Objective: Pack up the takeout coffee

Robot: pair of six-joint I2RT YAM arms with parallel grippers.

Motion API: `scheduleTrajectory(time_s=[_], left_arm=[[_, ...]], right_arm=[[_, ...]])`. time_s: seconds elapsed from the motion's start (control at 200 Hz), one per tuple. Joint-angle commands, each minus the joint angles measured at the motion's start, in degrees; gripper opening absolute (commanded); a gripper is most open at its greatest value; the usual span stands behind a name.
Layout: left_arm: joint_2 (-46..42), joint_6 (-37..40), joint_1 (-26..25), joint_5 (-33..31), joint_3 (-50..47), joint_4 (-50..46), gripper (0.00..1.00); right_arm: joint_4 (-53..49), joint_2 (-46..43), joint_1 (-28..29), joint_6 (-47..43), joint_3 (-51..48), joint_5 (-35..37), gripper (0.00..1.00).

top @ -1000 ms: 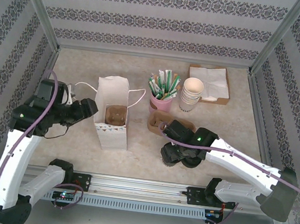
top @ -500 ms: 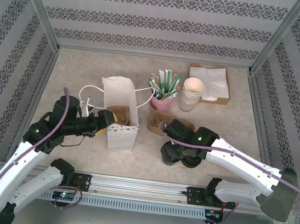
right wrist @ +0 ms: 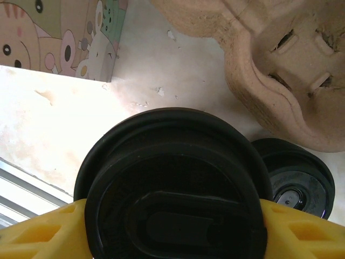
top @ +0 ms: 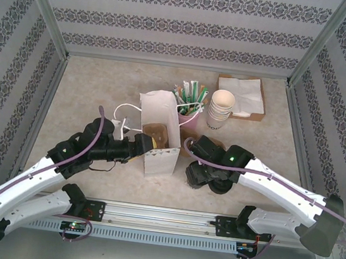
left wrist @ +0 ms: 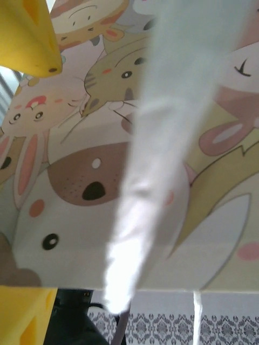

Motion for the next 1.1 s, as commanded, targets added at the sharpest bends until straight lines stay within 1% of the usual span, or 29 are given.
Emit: scheduleTrajectory(time_s=[0.0,0.04,0.175,0.265,0.335,0.385,0.46,0.64,0.739,0.829,0.919,0.964,1.039,1.094], left_arm=[[-3.06,3.29,-0.62,-6.81,4.17,-4.78,0.98],[-4.31,4.66,-0.61,-8.57,5.34,-7.33,1.00],[-6.39,9.79,-0.67,-13.35,10.09,-16.74,1.00],[-5.09,13.46,-0.60,-15.41,14.99,-23.83,1.00],[-3.45,17.16,-0.60,-16.12,19.29,-27.54,1.00],[-2.69,19.36,-0.61,-17.91,22.16,-29.82,1.00],[-2.84,21.69,-0.65,-22.72,25.31,-31.55,1.00],[-3.75,26.08,-0.60,-34.19,29.60,-31.32,1.00],[-0.11,28.33,-0.51,-40.41,33.86,-33.96,1.00],[4.60,31.02,-0.18,-43.37,38.21,-34.91,1.00],[9.23,34.10,1.85,-43.12,41.92,-33.57,1.00],[11.46,35.66,3.87,-41.13,43.47,-32.20,1.00],[15.15,38.50,9.66,-32.95,45.55,-29.68,1.00],[18.41,39.17,16.12,-24.50,47.14,-28.55,1.00]], right_arm=[[-2.01,-1.20,-0.27,1.42,1.71,1.42,0.58],[-2.19,-1.61,-0.27,1.68,1.75,1.42,0.58],[-3.41,-2.45,-0.28,2.22,2.92,0.89,0.58],[-5.13,-3.08,-0.29,2.48,4.60,0.82,0.58],[-6.46,-4.00,-0.27,2.73,5.95,0.98,0.57],[-7.50,-4.77,-0.27,2.82,7.44,1.05,0.57],[-9.31,-5.92,-0.31,2.92,9.88,0.99,0.57],[-15.26,-7.13,-0.27,1.84,18.70,2.50,0.56],[-17.69,-7.67,-0.27,1.01,24.39,3.49,0.56],[-19.56,-7.38,-0.29,-0.35,29.71,4.05,0.56],[-21.57,-6.63,-0.27,-1.34,34.49,4.85,0.56],[-22.06,-6.32,-0.29,-1.86,36.38,4.94,0.56],[-22.62,-5.93,-0.27,-2.78,39.66,5.60,0.56],[-22.58,-5.62,-0.28,-3.47,41.75,5.67,0.56]])
